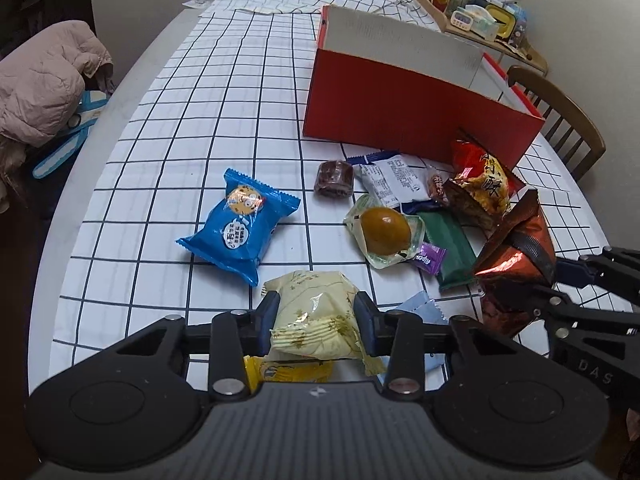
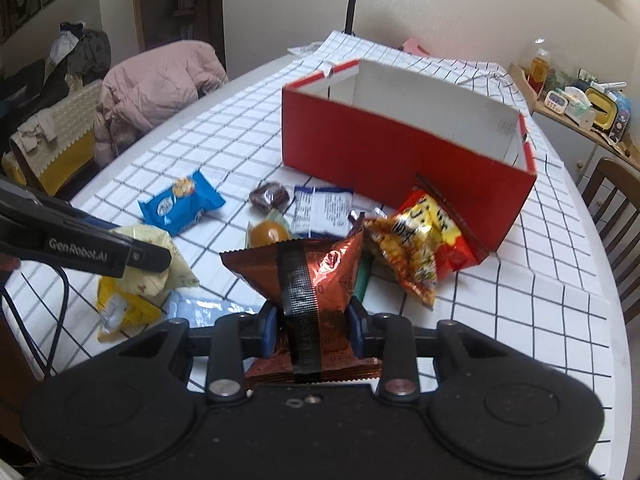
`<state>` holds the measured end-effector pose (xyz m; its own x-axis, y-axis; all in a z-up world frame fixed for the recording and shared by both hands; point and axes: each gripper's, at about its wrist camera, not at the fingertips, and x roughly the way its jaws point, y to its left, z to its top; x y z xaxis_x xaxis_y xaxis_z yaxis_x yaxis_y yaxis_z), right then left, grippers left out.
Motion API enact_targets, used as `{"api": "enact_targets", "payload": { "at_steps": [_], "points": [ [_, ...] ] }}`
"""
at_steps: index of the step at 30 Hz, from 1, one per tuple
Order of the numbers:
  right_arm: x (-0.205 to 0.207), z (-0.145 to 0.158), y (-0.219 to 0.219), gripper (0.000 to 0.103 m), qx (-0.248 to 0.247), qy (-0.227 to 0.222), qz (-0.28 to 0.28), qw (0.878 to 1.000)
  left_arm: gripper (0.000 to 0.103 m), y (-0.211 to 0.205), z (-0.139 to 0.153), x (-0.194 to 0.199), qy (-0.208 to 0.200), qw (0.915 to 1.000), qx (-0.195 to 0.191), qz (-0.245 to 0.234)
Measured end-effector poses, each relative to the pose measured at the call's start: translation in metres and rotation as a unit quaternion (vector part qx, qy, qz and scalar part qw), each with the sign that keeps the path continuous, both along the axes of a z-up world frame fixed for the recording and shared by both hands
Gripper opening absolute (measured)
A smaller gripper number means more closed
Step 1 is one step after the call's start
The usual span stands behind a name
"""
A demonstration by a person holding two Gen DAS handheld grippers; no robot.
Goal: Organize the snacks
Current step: 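Carry the foil bag with the right tool while the left tool carries the pastry bag over the box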
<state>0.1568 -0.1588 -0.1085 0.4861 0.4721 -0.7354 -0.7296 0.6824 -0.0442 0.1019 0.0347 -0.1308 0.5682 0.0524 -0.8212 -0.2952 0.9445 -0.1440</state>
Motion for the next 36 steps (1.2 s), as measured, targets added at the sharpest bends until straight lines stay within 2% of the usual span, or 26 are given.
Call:
{"api": "enact_targets", "payload": {
  "at_steps": [5, 11, 19, 29, 33, 36],
  "points": [
    [0.005, 0.016, -0.003, 0.033, 0.016, -0.001, -0.01, 1.0, 0.039, 0.005, 0.012, -0.003, -0.017, 0.9998, -0.007, 0.007],
    [0.01, 0.043, -0.004, 0.033, 0.037, -0.008, -0.013, 0.999, 0.039, 0.008, 0.046, -0.003, -0.053, 0.9985, -0.012, 0.006],
    [0.039, 0.083, -0.008, 0.033, 0.061, -0.021, -0.022, 0.998, 0.039, 0.005, 0.091, 0.02, -0.089, 0.996, -0.003, -0.003],
    [0.108, 0.113, -0.007, 0.033, 0.077, -0.04, -0.036, 0.996, 0.039, -0.008, 0.133, 0.095, -0.124, 0.9914, 0.035, -0.024],
    [0.144, 0.109, -0.004, 0.033, 0.072, -0.027, -0.046, 0.996, 0.039, -0.009, 0.134, 0.132, -0.115, 0.9921, 0.042, -0.029],
    [0.16, 0.105, -0.006, 0.033, 0.075, -0.015, -0.053, 0.996, 0.039, 0.002, 0.127, 0.142, -0.097, 0.9947, 0.03, -0.014]
  ]
}}
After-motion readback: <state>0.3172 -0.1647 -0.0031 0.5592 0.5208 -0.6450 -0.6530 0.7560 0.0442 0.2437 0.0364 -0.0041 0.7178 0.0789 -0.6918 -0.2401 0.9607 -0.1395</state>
